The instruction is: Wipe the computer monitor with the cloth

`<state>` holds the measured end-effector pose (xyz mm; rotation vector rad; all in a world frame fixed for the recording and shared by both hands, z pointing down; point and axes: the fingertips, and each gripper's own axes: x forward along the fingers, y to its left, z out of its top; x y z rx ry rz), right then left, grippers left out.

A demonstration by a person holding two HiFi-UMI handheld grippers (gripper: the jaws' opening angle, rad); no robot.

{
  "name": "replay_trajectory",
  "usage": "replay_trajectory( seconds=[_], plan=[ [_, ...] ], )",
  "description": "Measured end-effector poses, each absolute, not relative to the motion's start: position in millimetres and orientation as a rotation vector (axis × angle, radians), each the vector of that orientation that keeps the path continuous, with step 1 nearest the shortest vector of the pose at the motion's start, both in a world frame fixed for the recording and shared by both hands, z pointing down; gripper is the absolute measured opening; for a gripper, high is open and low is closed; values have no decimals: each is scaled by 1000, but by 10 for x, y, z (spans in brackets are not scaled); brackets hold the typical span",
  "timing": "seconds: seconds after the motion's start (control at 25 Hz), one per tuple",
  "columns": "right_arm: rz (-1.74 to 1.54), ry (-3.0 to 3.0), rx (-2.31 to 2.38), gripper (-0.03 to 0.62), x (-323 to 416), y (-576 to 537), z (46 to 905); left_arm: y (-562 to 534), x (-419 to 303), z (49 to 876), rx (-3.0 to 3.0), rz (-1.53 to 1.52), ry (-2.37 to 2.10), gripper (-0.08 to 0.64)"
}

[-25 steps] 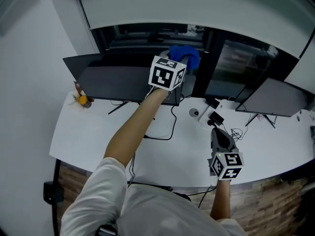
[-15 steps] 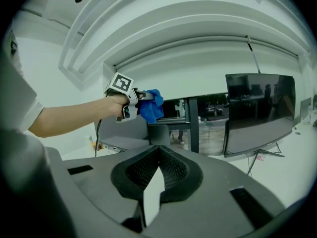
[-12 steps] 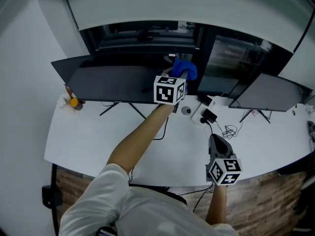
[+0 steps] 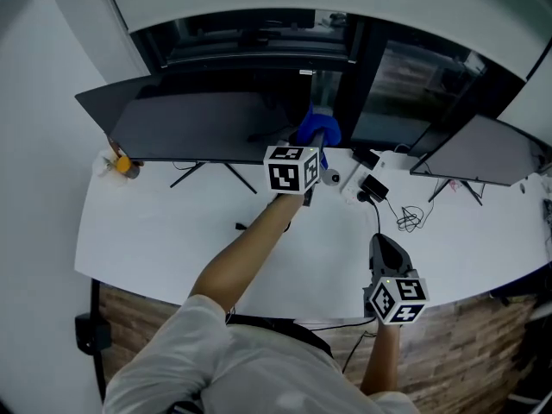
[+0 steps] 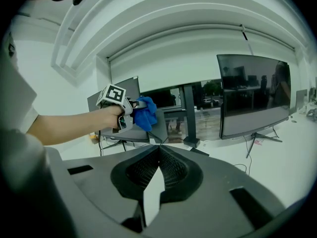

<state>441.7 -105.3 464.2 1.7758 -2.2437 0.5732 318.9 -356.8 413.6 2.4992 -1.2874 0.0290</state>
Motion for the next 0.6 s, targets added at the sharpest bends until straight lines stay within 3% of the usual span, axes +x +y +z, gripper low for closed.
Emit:
replay_trajectory(
  seconds=[0.6],
  plan=[
    [608,-2179,1700,14,4292,-949,5183,-3473,3021,5702,2343,232,-1306,74]
  ],
)
